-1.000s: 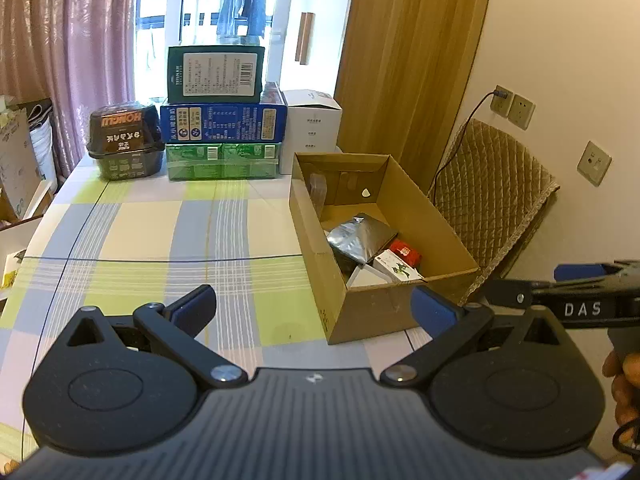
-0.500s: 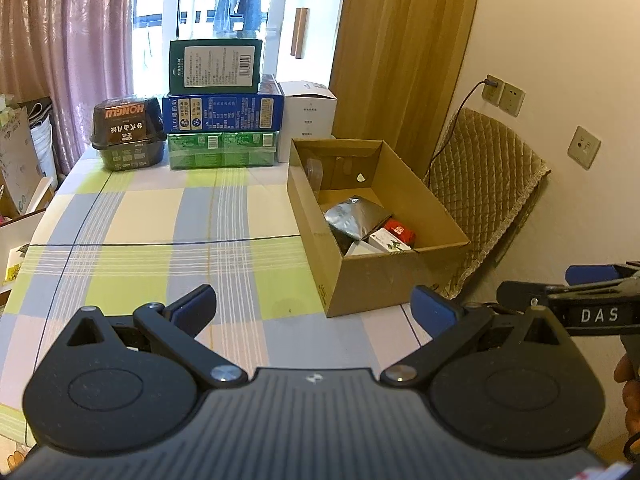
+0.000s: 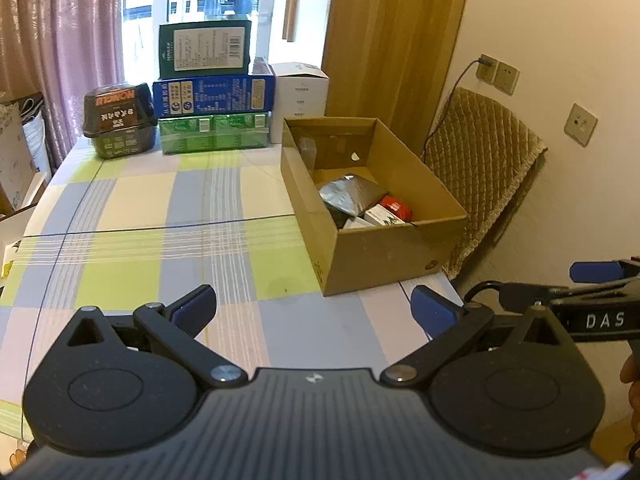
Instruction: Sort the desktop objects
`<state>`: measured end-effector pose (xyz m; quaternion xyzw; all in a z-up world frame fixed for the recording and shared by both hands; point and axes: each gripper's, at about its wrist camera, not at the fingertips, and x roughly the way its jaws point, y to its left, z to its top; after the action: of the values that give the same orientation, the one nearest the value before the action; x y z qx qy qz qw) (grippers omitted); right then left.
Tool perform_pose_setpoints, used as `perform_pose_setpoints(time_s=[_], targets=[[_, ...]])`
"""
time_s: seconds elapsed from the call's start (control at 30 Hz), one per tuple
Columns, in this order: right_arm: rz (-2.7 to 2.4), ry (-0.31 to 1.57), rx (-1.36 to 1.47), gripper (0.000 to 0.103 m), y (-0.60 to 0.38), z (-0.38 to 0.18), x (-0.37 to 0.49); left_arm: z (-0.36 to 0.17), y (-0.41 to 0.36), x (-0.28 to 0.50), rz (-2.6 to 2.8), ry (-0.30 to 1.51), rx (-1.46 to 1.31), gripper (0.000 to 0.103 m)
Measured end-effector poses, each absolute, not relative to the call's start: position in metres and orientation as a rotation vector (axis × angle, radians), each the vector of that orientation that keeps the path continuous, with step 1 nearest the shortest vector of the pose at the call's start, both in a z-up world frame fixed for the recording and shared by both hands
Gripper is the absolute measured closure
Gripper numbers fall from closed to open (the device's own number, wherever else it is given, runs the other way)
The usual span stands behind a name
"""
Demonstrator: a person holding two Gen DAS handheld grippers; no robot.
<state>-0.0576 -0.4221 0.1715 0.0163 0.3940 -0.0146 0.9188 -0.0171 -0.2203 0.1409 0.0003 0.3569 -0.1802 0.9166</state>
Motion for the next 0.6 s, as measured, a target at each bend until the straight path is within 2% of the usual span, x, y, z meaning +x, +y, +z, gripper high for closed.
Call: perform_pose_setpoints(time_s=[0.6], targets=[[-0.061, 0.809, 0.023, 0.002, -0.4187, 0.1753, -0.0548, 0.1384, -0.2215, -0.0106, -0.403, 0.735, 0.006, 0.001]])
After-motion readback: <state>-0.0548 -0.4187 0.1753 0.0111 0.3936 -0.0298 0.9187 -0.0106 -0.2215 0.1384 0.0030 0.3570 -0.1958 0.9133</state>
